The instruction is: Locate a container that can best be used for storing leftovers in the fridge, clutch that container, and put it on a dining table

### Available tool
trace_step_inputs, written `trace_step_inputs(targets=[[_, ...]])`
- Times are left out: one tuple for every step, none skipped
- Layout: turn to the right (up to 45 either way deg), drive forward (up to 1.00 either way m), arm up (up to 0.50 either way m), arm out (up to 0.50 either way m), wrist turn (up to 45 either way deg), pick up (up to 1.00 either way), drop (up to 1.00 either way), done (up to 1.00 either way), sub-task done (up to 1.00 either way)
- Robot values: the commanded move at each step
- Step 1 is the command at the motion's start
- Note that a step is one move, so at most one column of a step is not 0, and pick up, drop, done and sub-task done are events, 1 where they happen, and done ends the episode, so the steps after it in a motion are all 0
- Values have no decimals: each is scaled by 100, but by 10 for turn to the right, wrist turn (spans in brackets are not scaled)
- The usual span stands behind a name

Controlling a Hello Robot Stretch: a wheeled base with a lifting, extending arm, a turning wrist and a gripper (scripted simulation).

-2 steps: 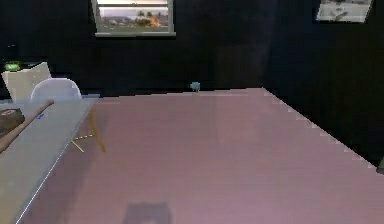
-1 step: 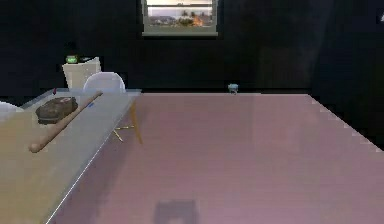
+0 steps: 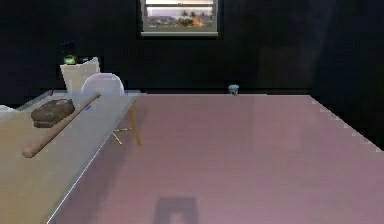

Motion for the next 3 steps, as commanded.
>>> trace_step_inputs(targets=[[0, 5, 0, 0, 0, 0, 0, 0, 0], [30, 0, 0, 0, 0, 0, 0, 0, 0], [0, 100, 0, 0, 0, 0, 0, 0, 0]])
